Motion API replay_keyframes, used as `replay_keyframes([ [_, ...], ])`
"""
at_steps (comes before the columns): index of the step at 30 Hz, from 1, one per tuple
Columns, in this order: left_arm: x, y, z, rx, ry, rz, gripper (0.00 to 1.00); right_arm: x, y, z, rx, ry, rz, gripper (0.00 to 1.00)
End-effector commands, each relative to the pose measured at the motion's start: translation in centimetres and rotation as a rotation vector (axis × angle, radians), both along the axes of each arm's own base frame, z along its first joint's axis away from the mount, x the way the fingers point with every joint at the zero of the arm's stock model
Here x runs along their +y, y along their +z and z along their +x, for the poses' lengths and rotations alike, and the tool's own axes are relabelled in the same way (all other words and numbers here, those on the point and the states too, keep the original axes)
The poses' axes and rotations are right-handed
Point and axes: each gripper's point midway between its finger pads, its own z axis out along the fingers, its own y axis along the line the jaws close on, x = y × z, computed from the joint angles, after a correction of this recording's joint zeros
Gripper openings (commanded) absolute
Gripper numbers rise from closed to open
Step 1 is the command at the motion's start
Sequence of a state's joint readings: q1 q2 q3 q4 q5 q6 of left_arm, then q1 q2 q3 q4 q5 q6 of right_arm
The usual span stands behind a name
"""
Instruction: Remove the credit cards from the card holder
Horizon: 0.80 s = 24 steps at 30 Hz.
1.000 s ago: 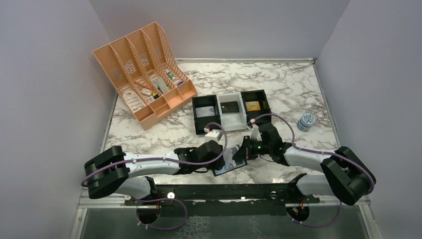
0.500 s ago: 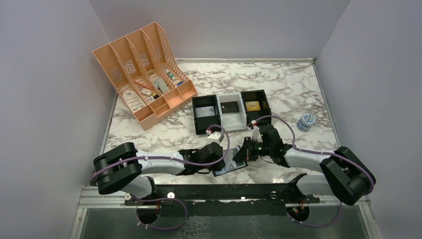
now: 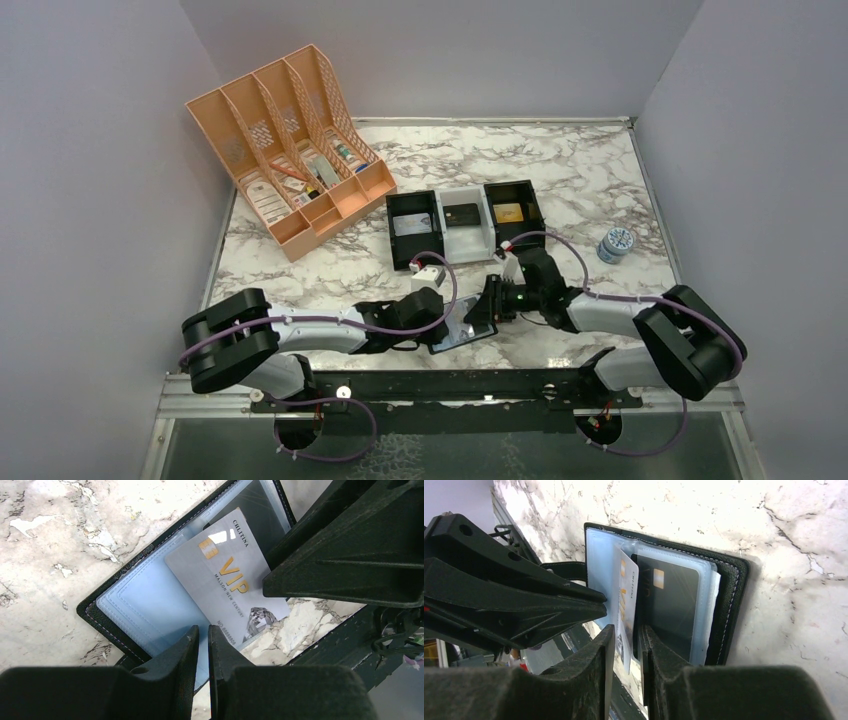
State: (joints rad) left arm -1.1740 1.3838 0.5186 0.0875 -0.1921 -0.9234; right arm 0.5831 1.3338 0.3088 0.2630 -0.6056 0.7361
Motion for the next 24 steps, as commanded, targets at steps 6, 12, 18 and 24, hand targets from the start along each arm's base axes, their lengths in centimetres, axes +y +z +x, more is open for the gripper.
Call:
replay_keyframes([
  [6,2.3,-1.9,-0.2,0.006,0.006,0.127,0.16,1.6,0.8,0.6,-0.002,0.064,0.073,0.21],
  [12,2.2,-1.9,-0.1,0.003,0.007,0.134,0.16,1.0,0.6,0.9,-0.028,0.025,0.039,0.06],
  [18,2.3,-1.6,0.0,-0.004,0.011,0.134,0.16,-0.2,0.2,1.2,-0.073,-0.011,-0.021,0.02],
  [24,2.4,-1.2,0.1,-0.012,0.012,0.131,0.16,-0.4,0.6,0.8,-0.08,0.003,-0.017,0.03],
])
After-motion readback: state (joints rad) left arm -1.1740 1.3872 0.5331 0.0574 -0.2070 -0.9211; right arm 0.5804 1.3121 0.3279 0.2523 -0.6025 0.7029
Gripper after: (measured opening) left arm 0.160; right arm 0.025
